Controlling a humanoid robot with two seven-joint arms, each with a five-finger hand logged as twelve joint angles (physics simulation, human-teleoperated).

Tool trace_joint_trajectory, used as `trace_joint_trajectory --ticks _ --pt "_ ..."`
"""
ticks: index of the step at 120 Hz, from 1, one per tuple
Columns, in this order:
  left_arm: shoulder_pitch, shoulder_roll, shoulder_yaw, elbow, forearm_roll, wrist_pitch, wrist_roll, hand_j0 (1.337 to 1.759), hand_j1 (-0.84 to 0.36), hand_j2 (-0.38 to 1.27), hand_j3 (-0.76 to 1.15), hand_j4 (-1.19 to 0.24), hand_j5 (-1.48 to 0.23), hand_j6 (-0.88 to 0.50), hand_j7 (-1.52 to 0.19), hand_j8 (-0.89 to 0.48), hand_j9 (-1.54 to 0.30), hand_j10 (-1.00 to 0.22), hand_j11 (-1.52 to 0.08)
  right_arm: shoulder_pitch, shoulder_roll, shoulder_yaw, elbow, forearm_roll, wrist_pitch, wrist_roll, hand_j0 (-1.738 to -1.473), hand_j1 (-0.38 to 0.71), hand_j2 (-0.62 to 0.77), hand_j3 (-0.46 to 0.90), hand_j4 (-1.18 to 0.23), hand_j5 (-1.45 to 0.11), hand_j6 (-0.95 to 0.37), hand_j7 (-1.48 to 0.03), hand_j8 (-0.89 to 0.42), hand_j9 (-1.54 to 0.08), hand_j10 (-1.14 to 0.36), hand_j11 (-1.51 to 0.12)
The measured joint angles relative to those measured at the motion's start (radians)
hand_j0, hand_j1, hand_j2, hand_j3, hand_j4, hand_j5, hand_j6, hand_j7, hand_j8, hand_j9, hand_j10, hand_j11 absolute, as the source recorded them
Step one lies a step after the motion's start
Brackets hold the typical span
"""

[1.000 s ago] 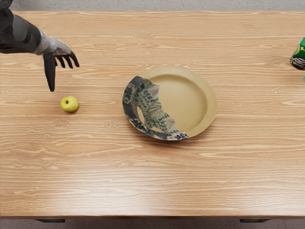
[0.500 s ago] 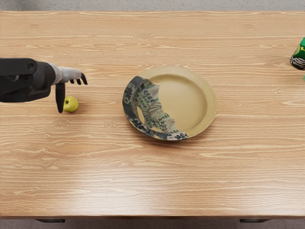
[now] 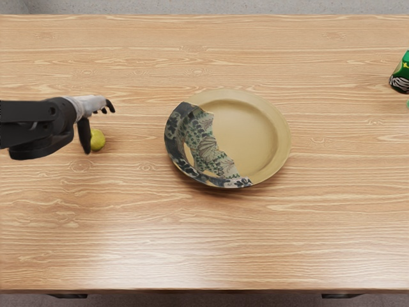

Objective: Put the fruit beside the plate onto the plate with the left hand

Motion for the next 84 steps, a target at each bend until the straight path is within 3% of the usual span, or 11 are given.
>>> trace_joint_trajectory --ticks 84 --pt "0.077 -0.074 0.061 0.097 -0.002 0.13 -0.005 1.658 -0.05 0.07 0.0 -0.34 -0.44 -0.34 -0.44 -0.34 -0.44 -0.34 -0.44 0.0 0.0 0.0 0.0 0.0 0.0 0.0 -1.658 -0.31 -0.01 0.0 -0.04 -0.05 -0.04 -0.05 -0.04 -0.05 -0.04 -0.05"
